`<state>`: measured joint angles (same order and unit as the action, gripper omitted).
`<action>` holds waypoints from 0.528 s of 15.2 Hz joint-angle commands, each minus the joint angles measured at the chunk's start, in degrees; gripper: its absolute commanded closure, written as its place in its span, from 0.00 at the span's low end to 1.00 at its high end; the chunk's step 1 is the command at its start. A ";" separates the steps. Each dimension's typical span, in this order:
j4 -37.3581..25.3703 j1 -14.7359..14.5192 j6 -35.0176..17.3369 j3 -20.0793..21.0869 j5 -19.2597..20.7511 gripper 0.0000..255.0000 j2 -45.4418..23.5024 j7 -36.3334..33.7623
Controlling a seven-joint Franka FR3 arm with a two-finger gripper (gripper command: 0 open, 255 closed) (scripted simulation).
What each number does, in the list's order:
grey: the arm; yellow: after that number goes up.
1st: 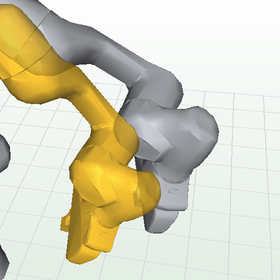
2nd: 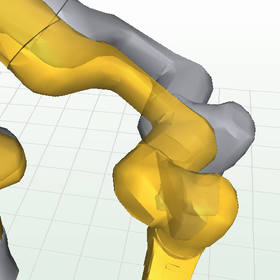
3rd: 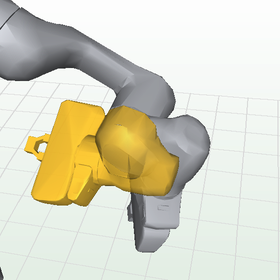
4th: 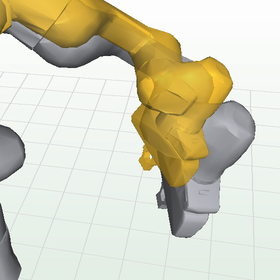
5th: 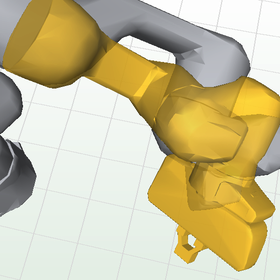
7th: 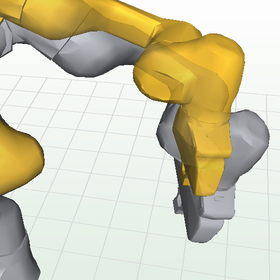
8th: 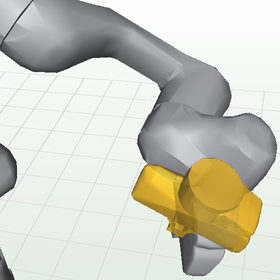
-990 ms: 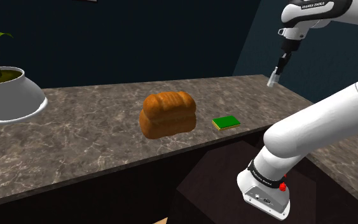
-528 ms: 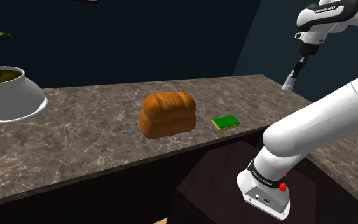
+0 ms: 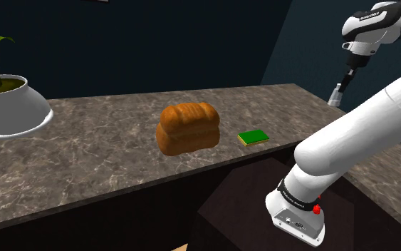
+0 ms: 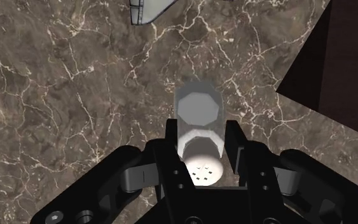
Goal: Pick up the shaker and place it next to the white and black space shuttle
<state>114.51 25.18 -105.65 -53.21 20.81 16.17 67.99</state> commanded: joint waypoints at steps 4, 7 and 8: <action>3.00 -0.09 -3.97 -1.36 -0.20 1.00 -1.04 0.14; 4.88 -0.15 -6.35 -2.06 -0.31 1.00 -1.65 0.10; 5.49 -0.18 -7.15 -2.31 -0.37 1.00 -1.90 0.11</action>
<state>119.35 25.00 -111.98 -55.30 20.45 14.45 68.11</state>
